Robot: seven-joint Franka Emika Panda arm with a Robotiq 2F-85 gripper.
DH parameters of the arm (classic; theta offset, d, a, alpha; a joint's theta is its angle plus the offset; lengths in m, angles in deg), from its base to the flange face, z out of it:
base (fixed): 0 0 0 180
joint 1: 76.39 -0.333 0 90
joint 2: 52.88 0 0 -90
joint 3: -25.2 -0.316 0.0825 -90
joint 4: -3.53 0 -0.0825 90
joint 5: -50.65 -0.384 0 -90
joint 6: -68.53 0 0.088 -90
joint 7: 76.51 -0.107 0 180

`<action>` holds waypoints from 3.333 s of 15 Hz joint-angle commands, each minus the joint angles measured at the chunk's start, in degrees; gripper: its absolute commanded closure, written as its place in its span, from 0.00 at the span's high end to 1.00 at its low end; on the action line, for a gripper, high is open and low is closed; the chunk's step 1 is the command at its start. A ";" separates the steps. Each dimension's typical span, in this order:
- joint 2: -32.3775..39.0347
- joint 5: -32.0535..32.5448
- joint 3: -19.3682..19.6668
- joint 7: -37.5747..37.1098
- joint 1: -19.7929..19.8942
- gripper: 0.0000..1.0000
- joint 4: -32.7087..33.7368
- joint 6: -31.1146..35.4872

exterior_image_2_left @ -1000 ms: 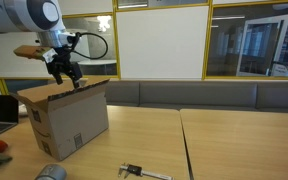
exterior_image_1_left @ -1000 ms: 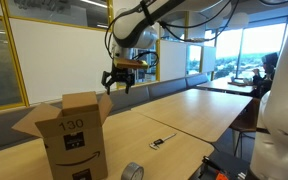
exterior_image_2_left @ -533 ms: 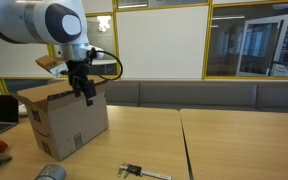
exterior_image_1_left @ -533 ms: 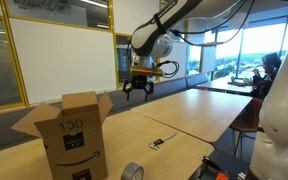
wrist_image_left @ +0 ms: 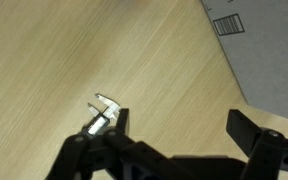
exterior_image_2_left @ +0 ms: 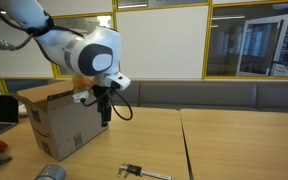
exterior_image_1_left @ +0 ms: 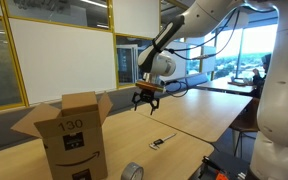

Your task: Put the objects to the right of the box in the box

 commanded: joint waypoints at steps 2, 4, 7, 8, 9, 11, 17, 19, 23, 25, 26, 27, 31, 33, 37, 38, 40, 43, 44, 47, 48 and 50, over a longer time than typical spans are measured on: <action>5.13 -9.18 1.47 -3.32 0.77 1.00 -0.50 5.77; 7.04 -12.62 1.72 -5.35 0.78 1.00 -1.38 9.03; 9.81 -14.46 2.32 -11.03 0.46 1.00 -2.49 14.06; 10.63 -16.74 2.07 -11.60 0.76 1.00 -2.85 15.44; 11.35 -18.16 2.08 -12.93 0.79 1.00 -3.26 16.92; 13.59 -21.01 2.35 -14.58 0.86 1.00 -3.51 20.26; 20.27 -22.57 4.16 -14.91 1.74 1.00 -1.39 23.43; 22.29 -20.43 5.73 -16.07 1.29 1.00 -0.13 22.71; 25.57 -15.86 8.27 -17.33 1.19 1.00 3.45 20.80; 27.15 -13.39 9.19 -18.12 1.42 1.00 5.65 19.70; 27.93 -12.23 9.49 -18.56 1.56 1.00 6.82 18.89; 28.83 -11.13 9.71 -19.07 1.68 1.00 8.02 18.15; 31.82 -9.36 9.05 -19.53 2.64 1.00 11.49 15.88; 33.04 -8.79 8.86 -19.70 2.64 1.00 12.63 15.03; 34.60 -8.82 8.31 -19.74 2.44 1.00 13.66 14.16; 34.82 -8.88 8.15 -19.73 2.37 1.00 13.68 14.14; 35.30 -8.99 7.75 -19.68 2.22 1.00 13.64 14.06; 35.65 -9.08 7.27 -19.58 2.12 1.00 13.44 13.72; 35.82 -9.12 7.14 -19.56 2.15 1.00 13.47 13.64; 36.29 -9.16 6.97 -19.45 2.23 1.00 13.53 13.65; 36.46 -9.20 6.94 -19.39 2.29 1.00 13.56 13.66; 36.62 -9.26 6.94 -19.31 2.37 1.00 13.52 13.73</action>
